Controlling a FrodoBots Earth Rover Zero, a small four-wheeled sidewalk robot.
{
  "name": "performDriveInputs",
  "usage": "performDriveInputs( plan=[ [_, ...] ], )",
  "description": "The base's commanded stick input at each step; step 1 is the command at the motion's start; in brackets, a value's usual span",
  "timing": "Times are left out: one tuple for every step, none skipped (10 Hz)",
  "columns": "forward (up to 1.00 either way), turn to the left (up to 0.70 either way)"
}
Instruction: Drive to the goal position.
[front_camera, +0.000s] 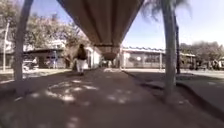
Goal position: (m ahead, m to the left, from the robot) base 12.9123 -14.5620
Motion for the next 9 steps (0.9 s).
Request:
performDriveInputs(
  plan=[
    [1.00, 0.00],
    [1.00, 0.00],
    [1.00, 0.00],
    [1.00, 0.00],
    [1.00, 0.00],
    [1.00, 0.00],
    [1.00, 0.00],
    [1.00, 0.00],
    [1.00, 0.00]
  ],
)
